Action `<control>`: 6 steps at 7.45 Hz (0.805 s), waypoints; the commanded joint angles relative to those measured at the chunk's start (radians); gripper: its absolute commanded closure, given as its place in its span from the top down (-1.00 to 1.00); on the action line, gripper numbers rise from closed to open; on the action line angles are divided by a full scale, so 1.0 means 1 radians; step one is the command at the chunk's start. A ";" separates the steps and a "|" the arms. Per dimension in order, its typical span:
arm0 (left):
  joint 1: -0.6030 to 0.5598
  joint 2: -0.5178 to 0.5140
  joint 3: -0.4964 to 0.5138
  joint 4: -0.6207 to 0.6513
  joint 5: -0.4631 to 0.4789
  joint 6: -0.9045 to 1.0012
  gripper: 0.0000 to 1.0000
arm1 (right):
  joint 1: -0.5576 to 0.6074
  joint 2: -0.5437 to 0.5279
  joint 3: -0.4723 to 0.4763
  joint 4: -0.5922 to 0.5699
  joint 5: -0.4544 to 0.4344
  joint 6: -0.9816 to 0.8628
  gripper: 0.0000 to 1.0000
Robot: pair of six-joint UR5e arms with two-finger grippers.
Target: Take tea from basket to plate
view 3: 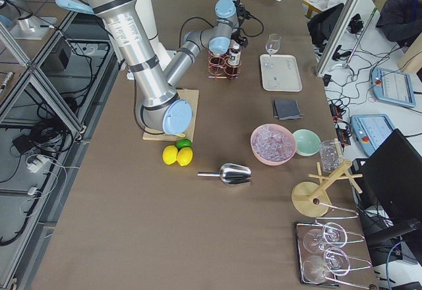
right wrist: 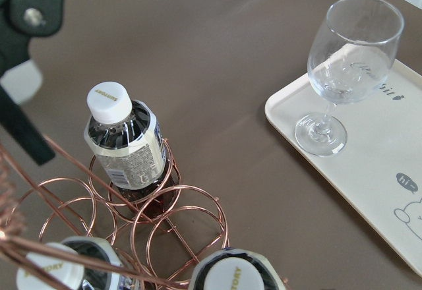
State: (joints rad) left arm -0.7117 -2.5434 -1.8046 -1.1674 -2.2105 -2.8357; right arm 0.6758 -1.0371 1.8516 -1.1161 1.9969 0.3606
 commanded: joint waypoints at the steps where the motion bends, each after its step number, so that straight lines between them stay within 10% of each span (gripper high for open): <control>1: 0.000 -0.001 0.002 0.000 0.000 -0.001 -1.00 | -0.021 -0.001 -0.005 0.009 -0.027 0.001 0.58; 6: 0.000 0.000 0.005 0.000 0.000 -0.002 -1.00 | -0.022 -0.004 -0.012 0.022 -0.038 0.001 0.35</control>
State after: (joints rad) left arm -0.7114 -2.5448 -1.8008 -1.1674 -2.2105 -2.8376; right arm 0.6537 -1.0421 1.8436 -1.0950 1.9625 0.3617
